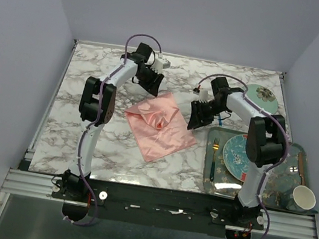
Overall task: Fold the napkin into a case and place the utensils inside
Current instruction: Rotate the crumpled napkin at the center of the board.
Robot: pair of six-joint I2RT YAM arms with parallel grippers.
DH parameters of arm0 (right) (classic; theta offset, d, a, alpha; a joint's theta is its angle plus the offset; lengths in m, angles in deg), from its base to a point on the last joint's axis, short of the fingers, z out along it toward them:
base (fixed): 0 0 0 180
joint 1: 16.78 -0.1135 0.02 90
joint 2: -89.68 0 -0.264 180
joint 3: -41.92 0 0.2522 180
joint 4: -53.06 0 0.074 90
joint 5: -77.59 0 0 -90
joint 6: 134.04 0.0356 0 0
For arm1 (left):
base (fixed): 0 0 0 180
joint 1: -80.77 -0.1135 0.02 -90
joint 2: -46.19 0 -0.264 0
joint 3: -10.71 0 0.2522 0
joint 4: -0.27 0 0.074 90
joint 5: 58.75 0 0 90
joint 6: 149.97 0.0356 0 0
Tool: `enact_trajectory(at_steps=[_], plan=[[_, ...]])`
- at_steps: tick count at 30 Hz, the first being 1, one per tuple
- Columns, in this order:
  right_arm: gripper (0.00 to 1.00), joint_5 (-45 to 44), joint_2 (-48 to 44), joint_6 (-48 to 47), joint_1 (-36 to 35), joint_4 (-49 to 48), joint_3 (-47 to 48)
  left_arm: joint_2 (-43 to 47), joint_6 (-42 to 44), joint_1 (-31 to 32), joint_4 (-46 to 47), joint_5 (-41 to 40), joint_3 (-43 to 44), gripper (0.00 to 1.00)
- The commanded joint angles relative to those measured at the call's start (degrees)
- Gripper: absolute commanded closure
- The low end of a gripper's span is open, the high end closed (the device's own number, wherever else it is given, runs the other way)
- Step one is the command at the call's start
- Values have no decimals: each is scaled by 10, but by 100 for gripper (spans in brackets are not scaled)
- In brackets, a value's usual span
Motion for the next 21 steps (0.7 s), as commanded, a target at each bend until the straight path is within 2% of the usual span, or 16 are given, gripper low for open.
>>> enact_trajectory(at_steps=[1,8,13,15,19,21], plan=[[55,-20,38,23,-3,-48,-3,67,23,-57,12,64,7,43],[74,25,70,52,-10,-61,-22,139,53,-60,-25,134,-79,42],[81,61,51,72,-38,-67,-68,155,76,-34,-35,150,-124,38],[81,79,42,75,-56,-68,-82,152,69,-25,-36,152,-122,36],[63,95,14,77,-63,-58,-106,129,61,-5,-44,150,-111,36],[57,83,-3,62,-60,-37,-100,121,64,9,-49,149,-108,36]])
